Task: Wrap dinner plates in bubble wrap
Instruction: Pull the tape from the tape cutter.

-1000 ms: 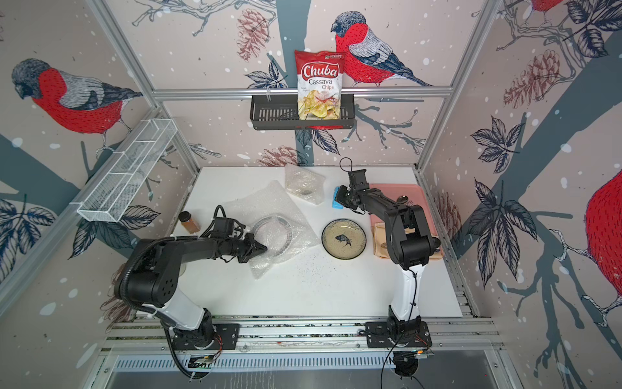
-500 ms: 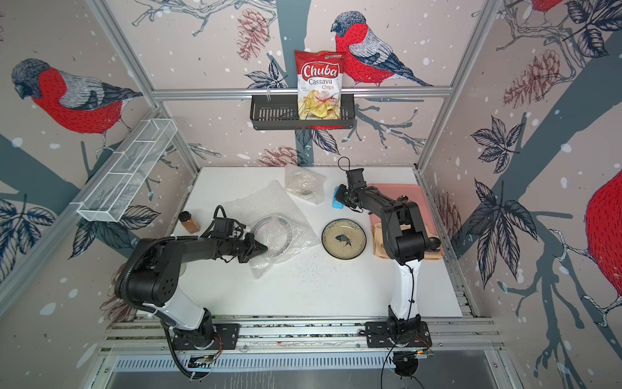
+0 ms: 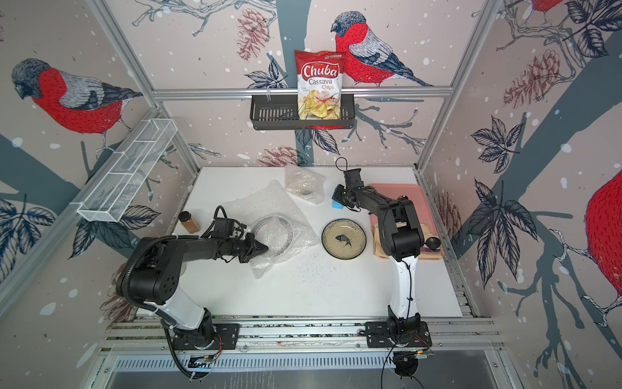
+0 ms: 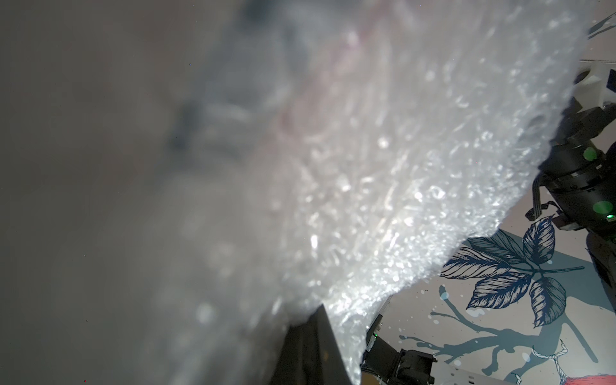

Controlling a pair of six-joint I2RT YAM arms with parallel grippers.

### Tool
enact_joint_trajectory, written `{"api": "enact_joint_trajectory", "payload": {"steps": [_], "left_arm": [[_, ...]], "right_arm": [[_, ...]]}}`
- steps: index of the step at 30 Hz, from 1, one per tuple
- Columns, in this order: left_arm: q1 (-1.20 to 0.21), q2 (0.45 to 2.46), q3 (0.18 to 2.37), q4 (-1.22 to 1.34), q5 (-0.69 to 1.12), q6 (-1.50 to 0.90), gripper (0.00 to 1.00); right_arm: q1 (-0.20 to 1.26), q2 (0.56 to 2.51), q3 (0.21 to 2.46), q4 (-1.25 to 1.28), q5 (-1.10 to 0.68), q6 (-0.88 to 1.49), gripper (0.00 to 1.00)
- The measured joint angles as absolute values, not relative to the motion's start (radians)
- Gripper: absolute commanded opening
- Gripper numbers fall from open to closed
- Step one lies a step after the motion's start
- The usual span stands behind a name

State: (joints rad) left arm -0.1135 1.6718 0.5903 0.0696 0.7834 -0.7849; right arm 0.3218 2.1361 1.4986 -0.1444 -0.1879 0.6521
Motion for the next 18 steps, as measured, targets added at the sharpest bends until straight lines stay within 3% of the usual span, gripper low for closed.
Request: {"api": "enact_joint_trajectory", "payload": {"steps": [2,9,18], "left_arm": [[-0.113,1.672,0.589,0.073,0.784,-0.785,0.00],[-0.112,1.673,0.585,0.083,0.786,-0.785,0.00],[-0.109,1.675,0.583,0.090,0.793,-0.785,0.00]], "right_arm": [[0.320,2.139,1.499,-0.141,-0.191,0.653,0.00],[0.310,2.118,1.456,-0.091,-0.220,0.657,0.00],[0.259,2.058,1.367,0.009,-0.396,0.736,0.00]]}}
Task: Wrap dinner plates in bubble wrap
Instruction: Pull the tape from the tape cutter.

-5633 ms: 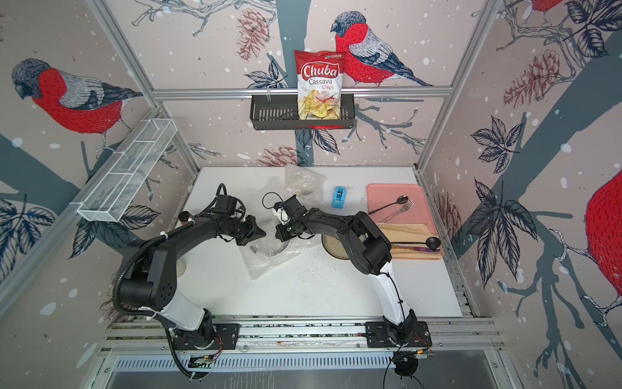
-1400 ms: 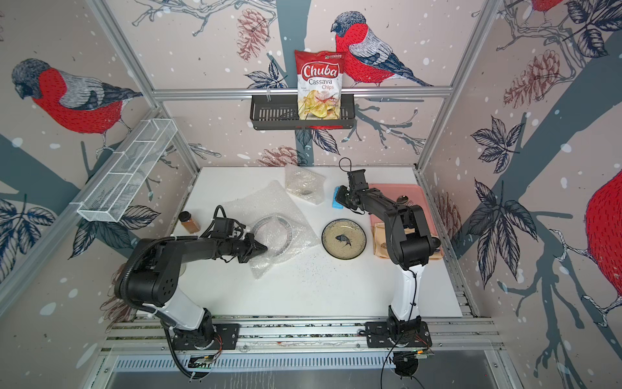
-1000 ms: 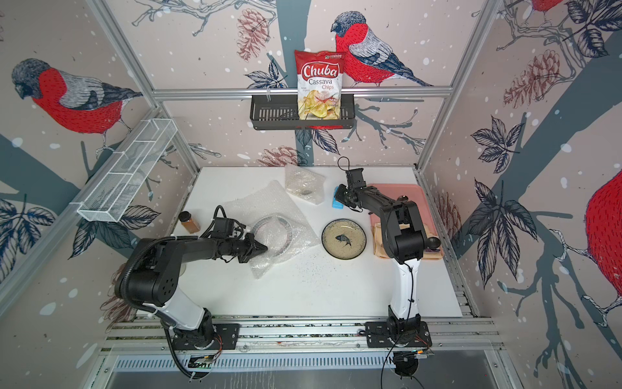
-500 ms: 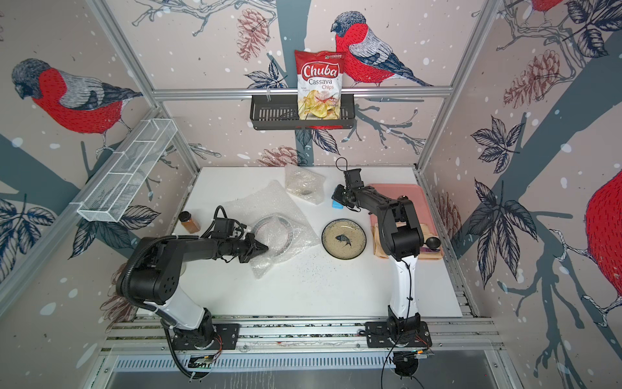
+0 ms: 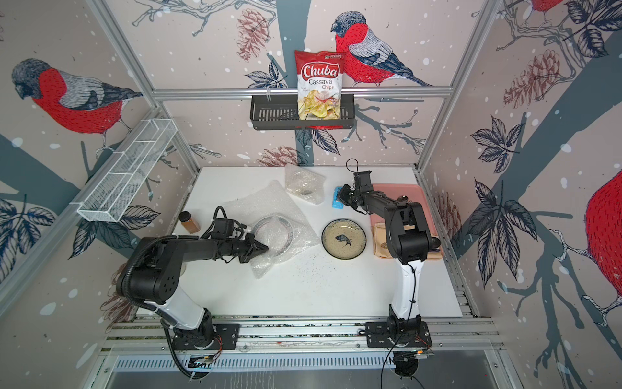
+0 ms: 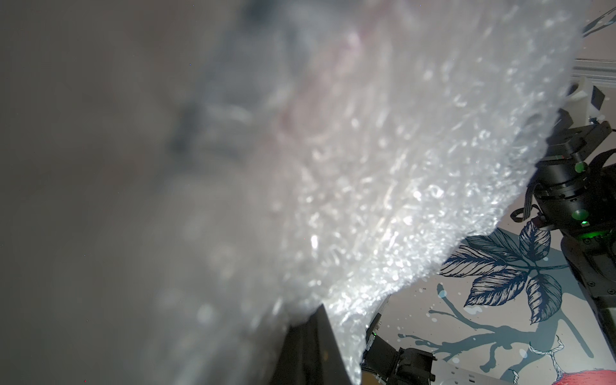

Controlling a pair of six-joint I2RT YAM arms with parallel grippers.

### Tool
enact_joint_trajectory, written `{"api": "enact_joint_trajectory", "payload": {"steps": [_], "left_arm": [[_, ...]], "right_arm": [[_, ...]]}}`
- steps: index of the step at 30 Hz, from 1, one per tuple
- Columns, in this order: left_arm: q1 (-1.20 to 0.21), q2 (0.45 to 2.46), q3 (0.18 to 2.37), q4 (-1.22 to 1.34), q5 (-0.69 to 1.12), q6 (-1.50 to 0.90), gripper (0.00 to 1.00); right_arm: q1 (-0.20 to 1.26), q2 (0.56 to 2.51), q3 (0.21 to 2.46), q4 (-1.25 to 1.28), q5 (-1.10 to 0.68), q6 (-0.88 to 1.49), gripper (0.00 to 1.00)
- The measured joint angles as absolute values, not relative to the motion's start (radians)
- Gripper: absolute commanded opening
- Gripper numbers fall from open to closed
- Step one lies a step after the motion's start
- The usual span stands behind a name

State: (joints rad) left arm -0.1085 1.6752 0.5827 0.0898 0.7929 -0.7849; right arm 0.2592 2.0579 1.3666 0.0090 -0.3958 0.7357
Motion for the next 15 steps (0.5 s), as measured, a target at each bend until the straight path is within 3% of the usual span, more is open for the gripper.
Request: {"api": "enact_joint_trajectory", "payload": {"steps": [15], "left_arm": [[-0.107,1.674,0.577,0.099,0.795,-0.785,0.00]], "right_arm": [[0.256,1.990,1.314,-0.001,-0.485,0.739,0.00]]}}
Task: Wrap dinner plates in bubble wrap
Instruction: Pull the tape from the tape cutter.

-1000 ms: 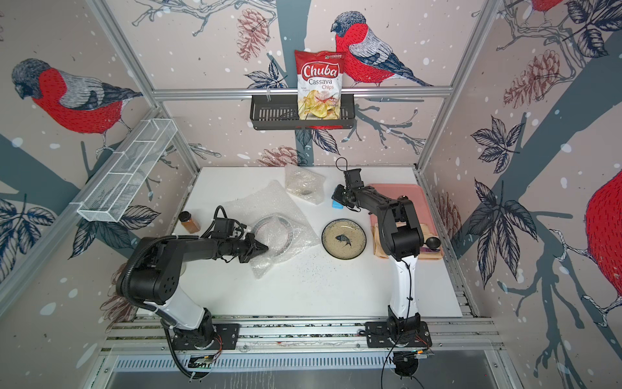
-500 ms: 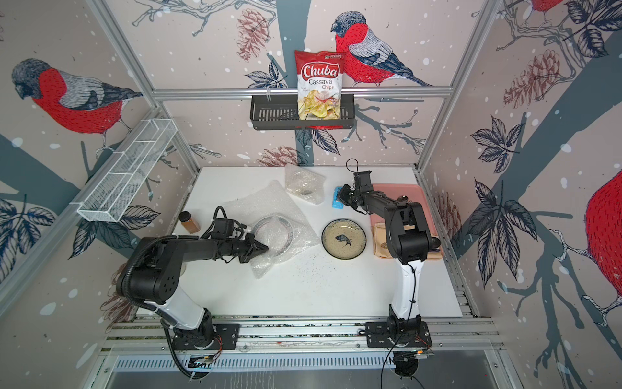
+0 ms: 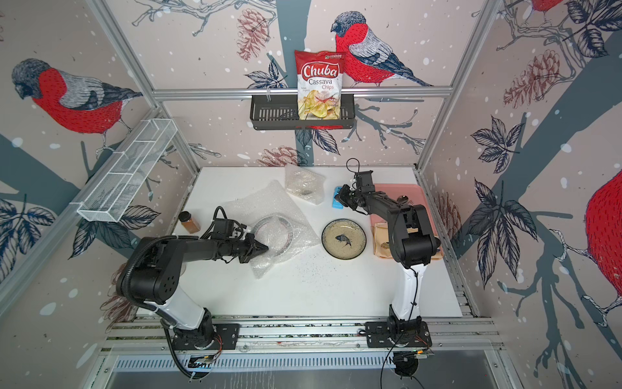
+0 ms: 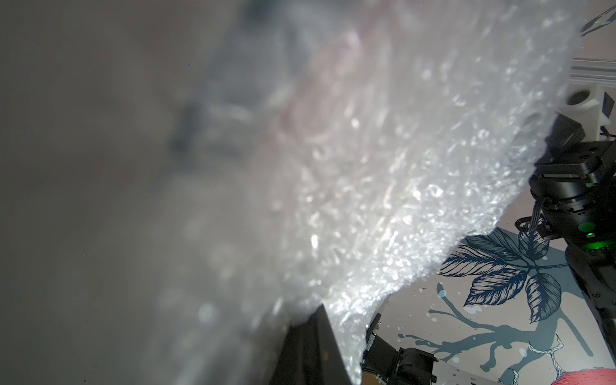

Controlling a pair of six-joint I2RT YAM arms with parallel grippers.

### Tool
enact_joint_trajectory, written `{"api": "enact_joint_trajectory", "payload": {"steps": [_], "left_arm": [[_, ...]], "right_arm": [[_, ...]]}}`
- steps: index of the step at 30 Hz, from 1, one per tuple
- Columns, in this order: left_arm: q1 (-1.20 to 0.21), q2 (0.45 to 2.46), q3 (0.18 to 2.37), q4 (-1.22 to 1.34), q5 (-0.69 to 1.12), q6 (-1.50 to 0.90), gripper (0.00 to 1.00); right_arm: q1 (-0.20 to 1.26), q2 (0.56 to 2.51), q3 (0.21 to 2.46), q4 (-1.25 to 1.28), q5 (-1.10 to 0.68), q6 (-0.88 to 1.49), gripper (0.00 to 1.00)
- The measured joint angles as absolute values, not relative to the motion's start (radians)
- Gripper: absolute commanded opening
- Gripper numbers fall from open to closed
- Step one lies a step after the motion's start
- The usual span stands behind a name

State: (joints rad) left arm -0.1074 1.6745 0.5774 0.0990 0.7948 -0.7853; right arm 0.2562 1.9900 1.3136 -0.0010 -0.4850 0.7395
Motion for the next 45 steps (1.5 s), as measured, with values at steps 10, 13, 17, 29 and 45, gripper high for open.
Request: {"api": "enact_joint_trajectory", "payload": {"steps": [10,13,17,29,45], "left_arm": [[-0.107,1.672,0.576,0.100,0.795,-0.786,0.00],[-0.107,1.668,0.574,0.099,0.791,-0.786,0.00],[-0.107,1.663,0.568,0.103,0.785,-0.786,0.00],[-0.107,1.667,0.559,0.127,0.793,-0.788,0.00],[-0.103,1.684,0.555,0.154,0.820,-0.788,0.00]], "right_arm": [[0.267,1.917,1.206,-0.001,-0.509,0.739,0.00],[0.271,1.909,1.192,-0.002,-0.513,0.739,0.00],[0.278,1.895,1.174,-0.001,-0.516,0.737,0.00],[0.277,1.981,1.133,0.055,-0.479,0.730,0.02],[0.233,1.822,1.045,0.003,-0.468,0.602,0.48]]}}
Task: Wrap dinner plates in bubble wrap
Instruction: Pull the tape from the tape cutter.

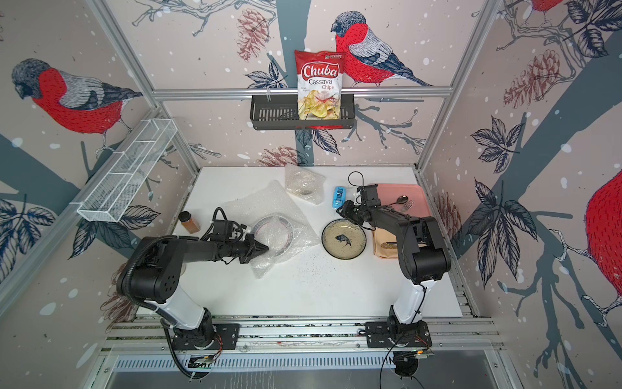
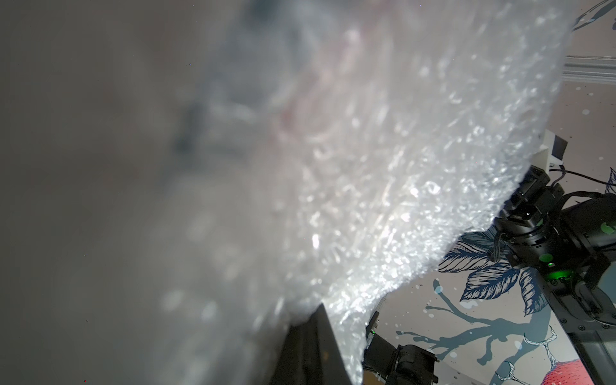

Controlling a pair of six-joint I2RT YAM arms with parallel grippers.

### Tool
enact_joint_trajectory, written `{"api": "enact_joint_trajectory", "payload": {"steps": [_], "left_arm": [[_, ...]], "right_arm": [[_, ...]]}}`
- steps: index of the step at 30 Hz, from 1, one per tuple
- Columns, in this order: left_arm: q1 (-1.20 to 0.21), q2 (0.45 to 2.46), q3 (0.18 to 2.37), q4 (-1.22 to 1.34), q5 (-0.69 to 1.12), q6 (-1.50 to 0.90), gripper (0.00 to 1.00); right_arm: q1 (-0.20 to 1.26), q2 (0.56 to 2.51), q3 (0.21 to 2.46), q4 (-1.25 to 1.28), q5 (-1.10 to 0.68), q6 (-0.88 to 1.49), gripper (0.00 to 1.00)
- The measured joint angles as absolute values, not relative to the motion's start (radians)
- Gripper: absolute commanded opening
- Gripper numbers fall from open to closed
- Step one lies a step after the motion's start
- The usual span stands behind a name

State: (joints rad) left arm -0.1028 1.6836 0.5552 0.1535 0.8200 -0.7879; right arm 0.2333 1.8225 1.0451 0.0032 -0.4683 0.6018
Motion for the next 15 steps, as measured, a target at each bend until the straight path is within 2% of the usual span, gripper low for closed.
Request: {"api": "enact_joint_trajectory", "payload": {"steps": [3,15], "left_arm": [[-0.103,1.684,0.555,0.156,0.822,-0.788,0.00],[-0.103,1.693,0.556,0.164,0.831,-0.788,0.00]], "right_arm": [[0.214,1.852,1.058,0.027,-0.490,0.602,0.51],[0.214,1.991,1.133,0.188,-0.554,0.604,0.51]]}}
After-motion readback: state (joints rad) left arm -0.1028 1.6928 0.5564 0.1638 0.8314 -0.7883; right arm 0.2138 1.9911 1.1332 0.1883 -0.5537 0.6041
